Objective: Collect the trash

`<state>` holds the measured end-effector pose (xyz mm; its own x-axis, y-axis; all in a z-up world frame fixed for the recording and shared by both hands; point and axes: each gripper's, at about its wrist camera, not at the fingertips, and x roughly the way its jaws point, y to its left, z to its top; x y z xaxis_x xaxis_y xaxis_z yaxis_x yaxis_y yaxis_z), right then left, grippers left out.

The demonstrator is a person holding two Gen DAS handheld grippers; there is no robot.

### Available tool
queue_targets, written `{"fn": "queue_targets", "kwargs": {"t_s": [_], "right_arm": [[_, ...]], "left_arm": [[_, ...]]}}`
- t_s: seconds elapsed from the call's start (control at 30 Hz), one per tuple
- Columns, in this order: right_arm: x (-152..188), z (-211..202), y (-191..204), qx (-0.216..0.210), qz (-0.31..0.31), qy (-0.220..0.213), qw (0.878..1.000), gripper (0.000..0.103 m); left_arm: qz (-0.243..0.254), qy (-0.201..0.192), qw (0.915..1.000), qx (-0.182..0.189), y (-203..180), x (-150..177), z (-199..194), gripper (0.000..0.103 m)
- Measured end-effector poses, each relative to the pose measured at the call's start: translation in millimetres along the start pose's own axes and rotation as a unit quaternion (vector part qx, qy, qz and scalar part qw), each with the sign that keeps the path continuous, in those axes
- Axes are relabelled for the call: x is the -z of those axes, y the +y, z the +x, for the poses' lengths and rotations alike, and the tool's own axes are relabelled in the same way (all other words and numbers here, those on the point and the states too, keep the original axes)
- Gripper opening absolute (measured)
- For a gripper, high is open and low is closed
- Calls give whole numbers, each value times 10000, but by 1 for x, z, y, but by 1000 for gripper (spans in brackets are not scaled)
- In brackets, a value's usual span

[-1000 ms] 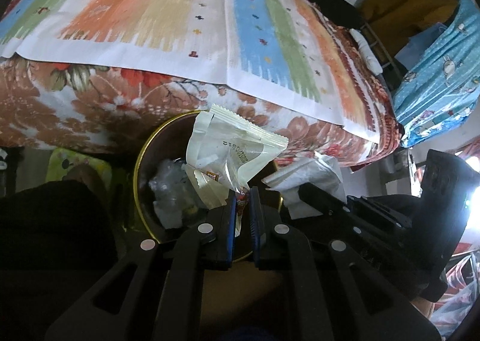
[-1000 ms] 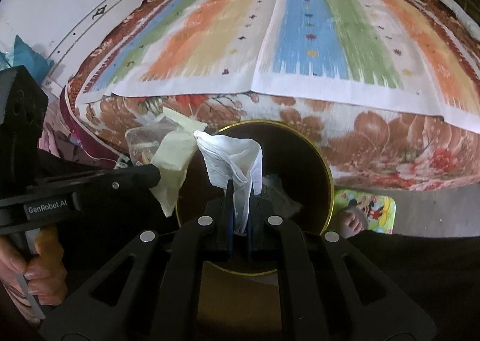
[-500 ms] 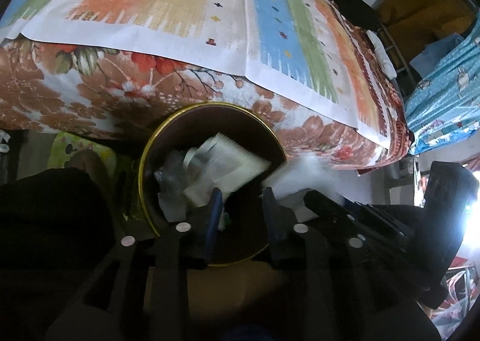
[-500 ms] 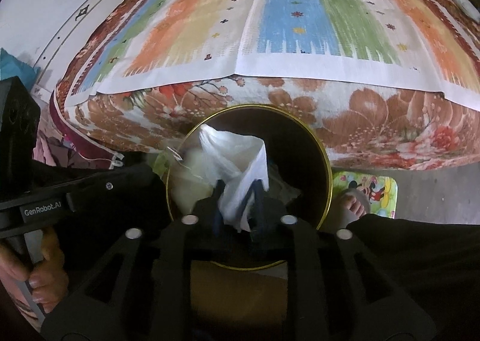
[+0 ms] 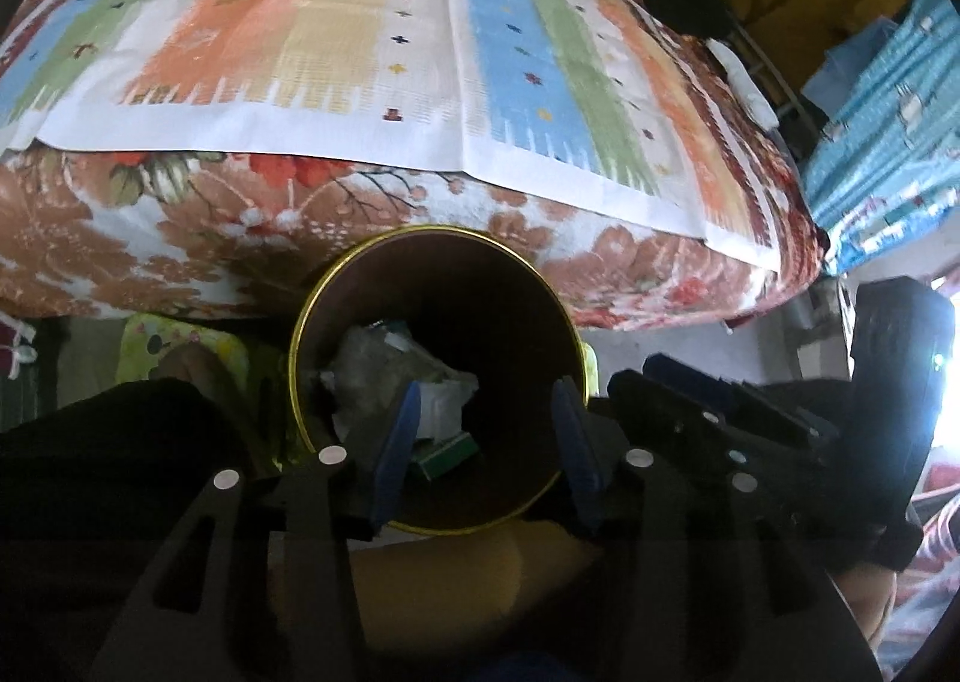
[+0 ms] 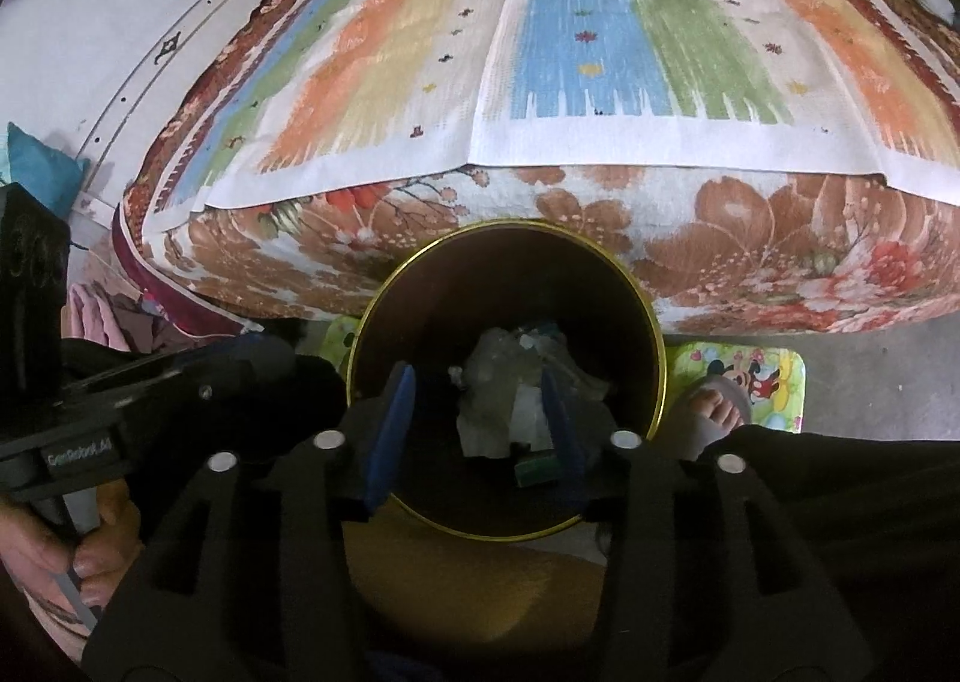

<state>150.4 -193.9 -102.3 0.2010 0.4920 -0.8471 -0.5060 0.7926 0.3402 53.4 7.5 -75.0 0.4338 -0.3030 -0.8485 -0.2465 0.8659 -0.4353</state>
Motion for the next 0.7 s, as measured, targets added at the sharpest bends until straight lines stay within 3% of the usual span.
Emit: {"fn": "queue_targets", "kwargs": {"t_s": [0.17,0.3,0.43,0.7], "right_arm": [[3,-15,-4,84,-75,-225,9997,50],[9,-25,-4,102,-182,-317,9993,61],[19,-38,2,65,-350,-434,9984,73],[38,-68,11,166,-748,-778,9940,92]], "left_arm": [[376,-153,9988,-290,-3,1,-19,56],[664,-355,9959,-506,-3,10,-34,72],[799,-473,9949,-391,-4,22,-44,92],[1005,-861,9901,-459,-8,40,-56,97]]}}
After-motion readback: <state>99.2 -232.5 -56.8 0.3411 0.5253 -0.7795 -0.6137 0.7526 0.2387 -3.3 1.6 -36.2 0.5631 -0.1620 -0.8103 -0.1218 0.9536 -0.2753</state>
